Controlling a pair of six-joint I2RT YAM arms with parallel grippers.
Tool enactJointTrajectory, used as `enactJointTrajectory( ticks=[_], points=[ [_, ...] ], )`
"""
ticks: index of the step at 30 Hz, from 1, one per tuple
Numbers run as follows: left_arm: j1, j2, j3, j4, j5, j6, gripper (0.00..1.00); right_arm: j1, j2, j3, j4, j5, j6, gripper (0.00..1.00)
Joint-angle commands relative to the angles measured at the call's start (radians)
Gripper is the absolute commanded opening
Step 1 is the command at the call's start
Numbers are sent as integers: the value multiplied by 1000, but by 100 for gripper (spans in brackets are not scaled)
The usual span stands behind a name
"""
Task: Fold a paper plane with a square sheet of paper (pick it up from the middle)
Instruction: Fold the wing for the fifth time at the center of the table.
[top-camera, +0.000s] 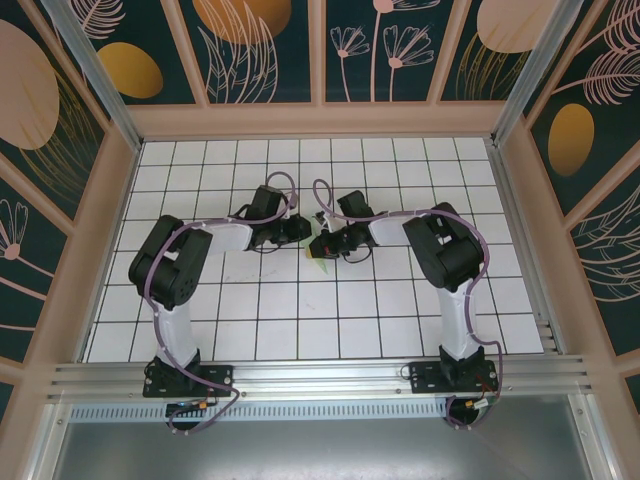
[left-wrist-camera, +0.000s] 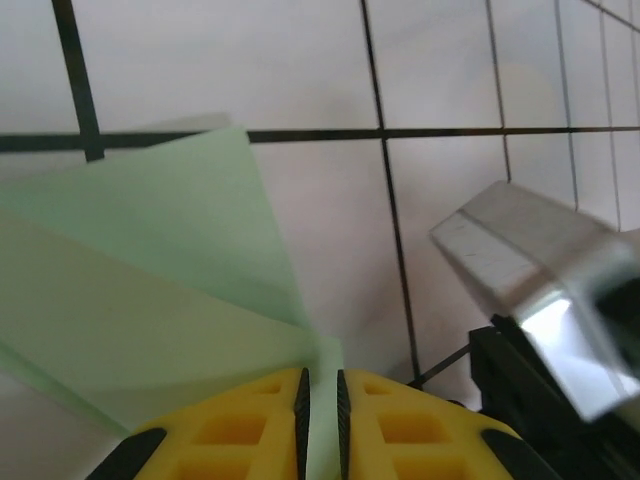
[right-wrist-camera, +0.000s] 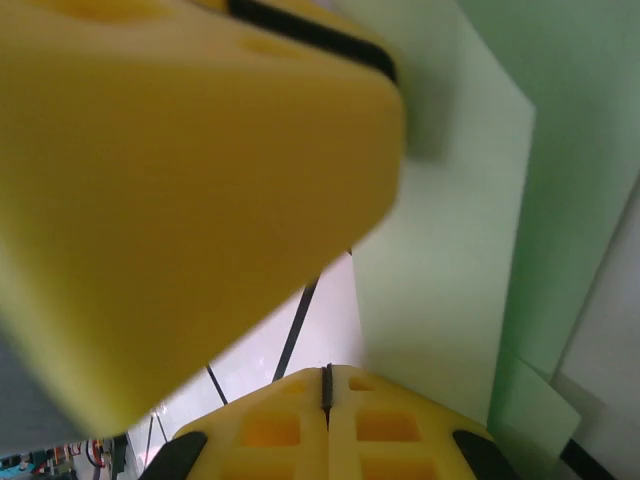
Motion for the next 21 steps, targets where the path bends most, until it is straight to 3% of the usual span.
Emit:
enactJointTrajectory(
  ticks=[1,6,13,21],
  points=[
    [2,26,19,-6,-8,-21,19,5,73,-10,-61,90,-32,3],
    [2,58,29,-23,-23,-40,19,0,77,-12,-64,93,-28,3],
    [7,75,53,-93,-138,-26,19,-4,82,-30,-71,107,-28,3],
    [60,112,76,-105,-184,-2,19,-14,82,-84,-67,117,-30,3]
  ],
)
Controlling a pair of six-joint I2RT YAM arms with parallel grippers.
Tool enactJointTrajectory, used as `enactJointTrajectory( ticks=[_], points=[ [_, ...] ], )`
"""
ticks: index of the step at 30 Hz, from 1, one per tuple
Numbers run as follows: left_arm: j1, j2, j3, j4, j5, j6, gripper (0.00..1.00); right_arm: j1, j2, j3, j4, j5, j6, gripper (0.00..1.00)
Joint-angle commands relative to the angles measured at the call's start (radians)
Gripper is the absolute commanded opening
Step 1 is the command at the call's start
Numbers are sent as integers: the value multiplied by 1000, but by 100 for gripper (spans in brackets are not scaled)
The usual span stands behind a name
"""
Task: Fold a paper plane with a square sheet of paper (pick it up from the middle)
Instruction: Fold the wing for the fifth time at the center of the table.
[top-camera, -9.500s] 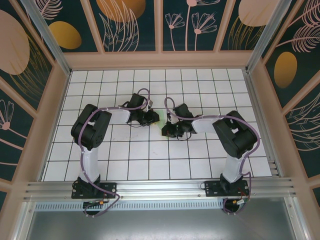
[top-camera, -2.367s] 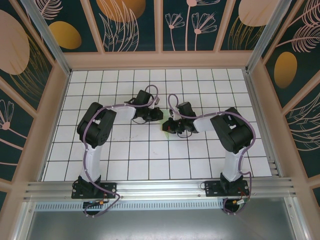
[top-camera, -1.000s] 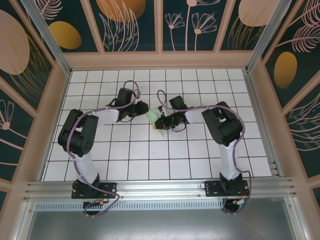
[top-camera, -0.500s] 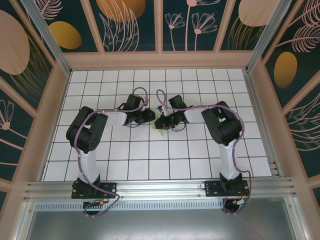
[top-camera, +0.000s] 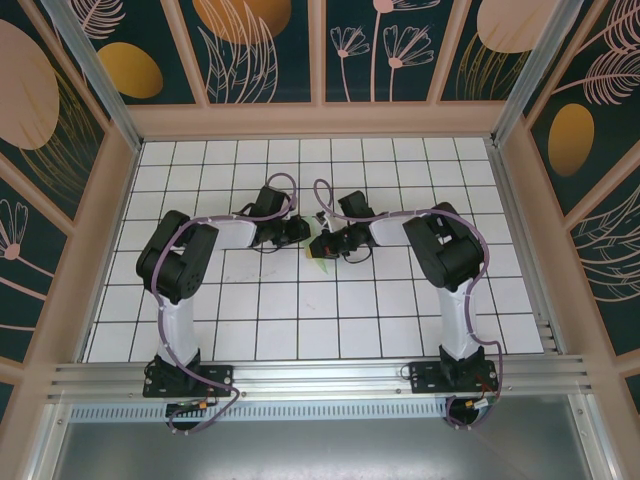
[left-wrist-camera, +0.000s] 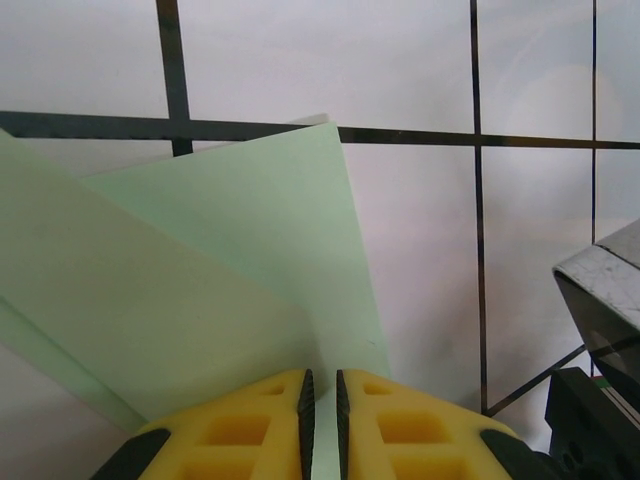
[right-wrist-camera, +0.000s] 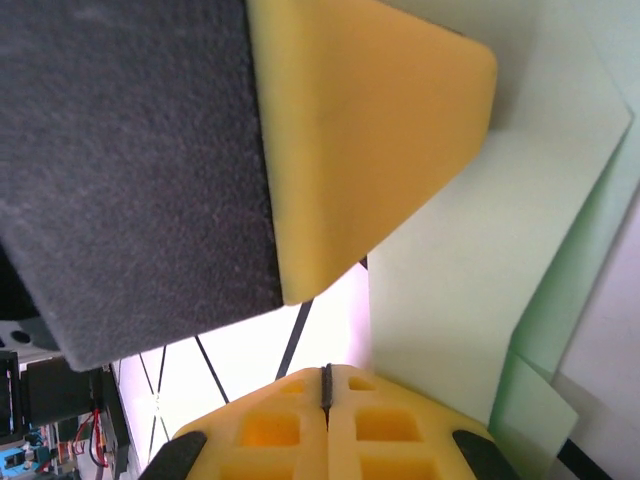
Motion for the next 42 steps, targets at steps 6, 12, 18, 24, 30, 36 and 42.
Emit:
enactJointTrajectory(
  ticks=[6,12,18,24,30,36,42],
  points=[
    [108,81,50,-51,-171,32,19,-10,78,-85,-89,137,-26,3],
    [142,103,87,-64,-196,37,19,-11,83,-91,-98,145,-26,3],
    [166,120,113,-82,-236,38,19,-11,81,-101,-101,155,-24,3],
    [194,121,122,-93,-270,39,20,-11,80,-106,-97,158,-20,3],
    [201,87,137,-87,-221,59,19,-12,78,-106,-96,155,-17,3],
    [194,-85,46,8,-77,36,20,-12,71,-101,-101,150,-18,3],
    [131,-131,-23,50,9,18,19,-12,71,-97,-100,149,-17,3]
  ],
)
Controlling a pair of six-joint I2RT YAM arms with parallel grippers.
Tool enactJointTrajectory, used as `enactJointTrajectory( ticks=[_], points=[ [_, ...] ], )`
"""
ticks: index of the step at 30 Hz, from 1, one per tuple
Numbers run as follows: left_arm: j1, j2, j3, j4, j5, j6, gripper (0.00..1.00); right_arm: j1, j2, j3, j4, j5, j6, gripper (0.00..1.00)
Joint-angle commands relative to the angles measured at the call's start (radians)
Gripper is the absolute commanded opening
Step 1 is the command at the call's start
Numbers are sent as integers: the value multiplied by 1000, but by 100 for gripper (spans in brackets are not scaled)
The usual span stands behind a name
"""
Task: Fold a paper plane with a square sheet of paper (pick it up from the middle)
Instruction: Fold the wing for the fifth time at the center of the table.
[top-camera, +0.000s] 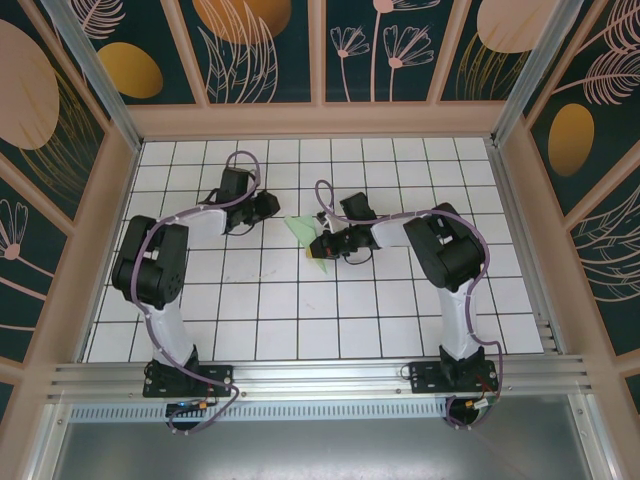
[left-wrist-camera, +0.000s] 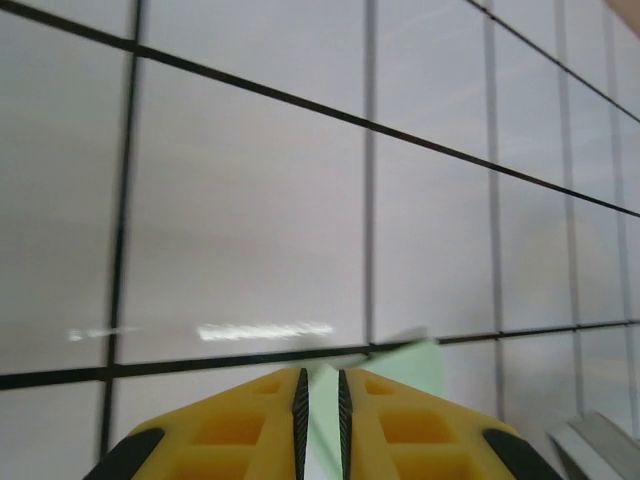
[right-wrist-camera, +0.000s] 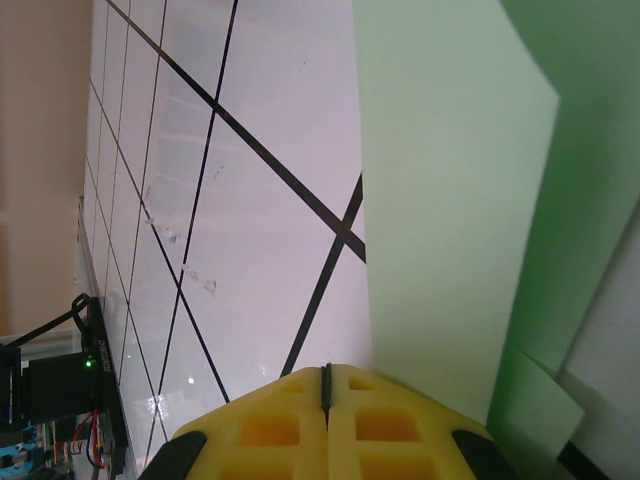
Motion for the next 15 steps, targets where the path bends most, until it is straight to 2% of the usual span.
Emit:
enactJointTrajectory(
  ticks=[1,9,15],
  points=[
    [-55,-3,-26,45,65,-9,19,-8,78,-60,-167,158,-18,3],
    [-131,123,21,61,108,-27,7,-6,70,-58,-158,152,-9,2],
    [-134,167,9,18,38,-17,6,-6,47,-43,-133,129,6,1]
  ],
)
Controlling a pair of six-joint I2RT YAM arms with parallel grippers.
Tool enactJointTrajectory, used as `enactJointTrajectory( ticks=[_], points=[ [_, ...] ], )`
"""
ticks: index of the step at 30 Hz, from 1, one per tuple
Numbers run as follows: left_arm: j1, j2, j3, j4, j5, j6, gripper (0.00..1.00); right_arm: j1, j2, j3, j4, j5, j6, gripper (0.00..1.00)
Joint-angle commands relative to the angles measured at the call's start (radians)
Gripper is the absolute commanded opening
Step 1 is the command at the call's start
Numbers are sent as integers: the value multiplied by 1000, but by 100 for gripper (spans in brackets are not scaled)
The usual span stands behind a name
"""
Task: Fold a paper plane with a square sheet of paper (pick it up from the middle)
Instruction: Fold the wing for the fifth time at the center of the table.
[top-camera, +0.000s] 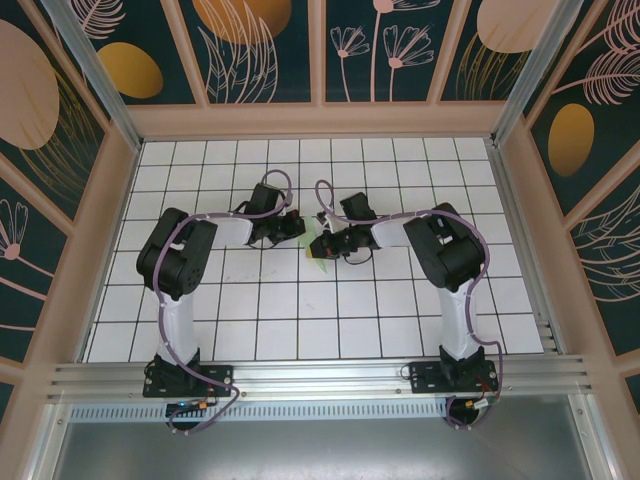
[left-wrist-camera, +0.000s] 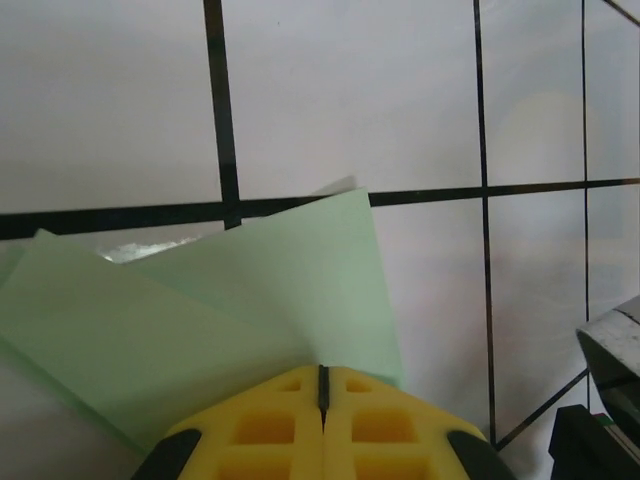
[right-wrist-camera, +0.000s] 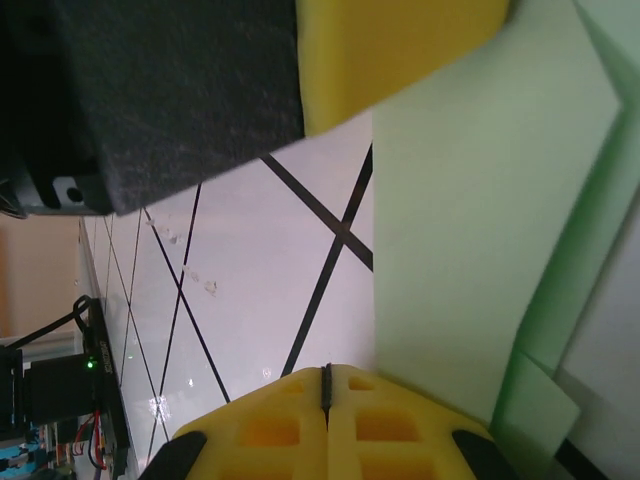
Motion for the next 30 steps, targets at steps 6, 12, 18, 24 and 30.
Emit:
enactJointTrajectory(
  ticks=[6,12,18,24,30],
  points=[
    [3,55,-2,-59,-86,4,6,-6,-11,-5,-142,128,-4,1],
    [4,64,-2,-79,-105,11,5,3,-73,39,-111,162,28,1],
    [4,71,0,-82,-105,8,6,7,-36,87,-116,184,34,1],
    [4,76,6,-87,-106,4,6,26,17,123,-163,177,2,1],
    [4,83,7,-107,-127,2,6,23,34,114,-212,184,-34,0]
  ],
)
